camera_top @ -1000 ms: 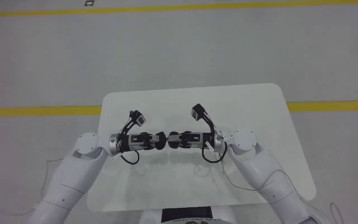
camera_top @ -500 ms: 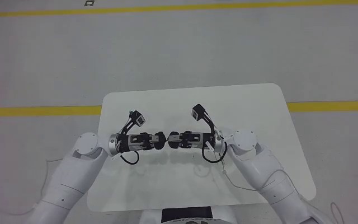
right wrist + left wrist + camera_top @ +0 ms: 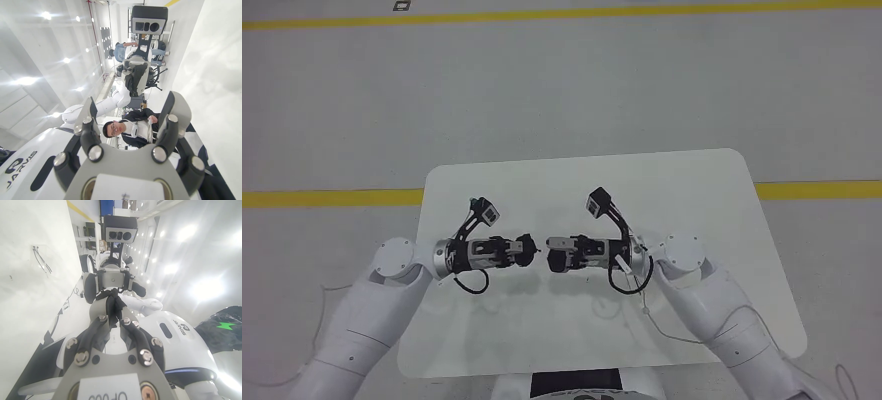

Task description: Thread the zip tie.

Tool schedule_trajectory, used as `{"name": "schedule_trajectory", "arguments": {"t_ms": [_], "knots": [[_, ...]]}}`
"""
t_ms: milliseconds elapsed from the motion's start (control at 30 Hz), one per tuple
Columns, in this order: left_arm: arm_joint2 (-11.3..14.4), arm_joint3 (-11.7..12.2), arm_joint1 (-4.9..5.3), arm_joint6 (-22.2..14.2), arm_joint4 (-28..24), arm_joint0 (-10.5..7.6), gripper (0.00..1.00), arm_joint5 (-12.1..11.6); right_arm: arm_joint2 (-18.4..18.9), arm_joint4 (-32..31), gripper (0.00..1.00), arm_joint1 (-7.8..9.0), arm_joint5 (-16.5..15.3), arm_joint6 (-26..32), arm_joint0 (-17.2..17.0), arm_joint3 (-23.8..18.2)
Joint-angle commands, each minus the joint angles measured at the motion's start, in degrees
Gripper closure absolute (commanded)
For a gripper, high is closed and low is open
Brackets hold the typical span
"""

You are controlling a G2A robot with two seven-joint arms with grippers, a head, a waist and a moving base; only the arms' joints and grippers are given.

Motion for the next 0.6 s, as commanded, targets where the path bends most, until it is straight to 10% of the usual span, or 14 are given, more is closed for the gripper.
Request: {"name": "schedule_trajectory", "arguments": {"t_ms": [0,567], "knots": [[0.0,0.2,-0.03,-0.1,-1.0,0.08,1.00,-0.3,-0.4,1.2,0.69,-0.07,-0.4,0.4,0.1,0.5],[0.8,0.7,-0.08,-0.7,-2.5,-0.46,1.00,-0.6,-3.7,3.9,0.96,-0.72,-2.1,0.1,2.5,4.0]]}}
